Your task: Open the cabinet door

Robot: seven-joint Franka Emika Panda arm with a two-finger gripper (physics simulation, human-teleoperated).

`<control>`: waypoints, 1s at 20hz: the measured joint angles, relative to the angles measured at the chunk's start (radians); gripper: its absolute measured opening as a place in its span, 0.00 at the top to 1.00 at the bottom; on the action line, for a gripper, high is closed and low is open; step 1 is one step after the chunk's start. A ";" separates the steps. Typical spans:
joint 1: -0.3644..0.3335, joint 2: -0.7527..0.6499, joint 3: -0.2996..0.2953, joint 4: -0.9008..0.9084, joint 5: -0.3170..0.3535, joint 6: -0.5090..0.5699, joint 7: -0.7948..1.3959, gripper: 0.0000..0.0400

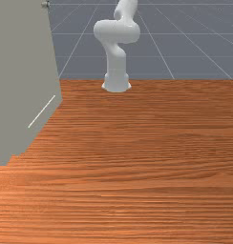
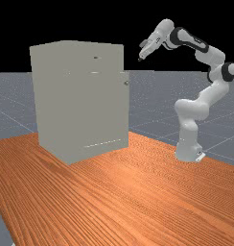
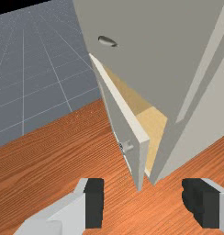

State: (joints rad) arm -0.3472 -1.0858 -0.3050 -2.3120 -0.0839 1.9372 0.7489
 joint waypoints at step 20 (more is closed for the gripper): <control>-0.007 0.064 0.170 -0.369 -0.047 0.523 0.176 0.00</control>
State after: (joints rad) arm -0.3543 -1.0223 -0.1353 -2.6808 -0.1305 2.4604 0.9247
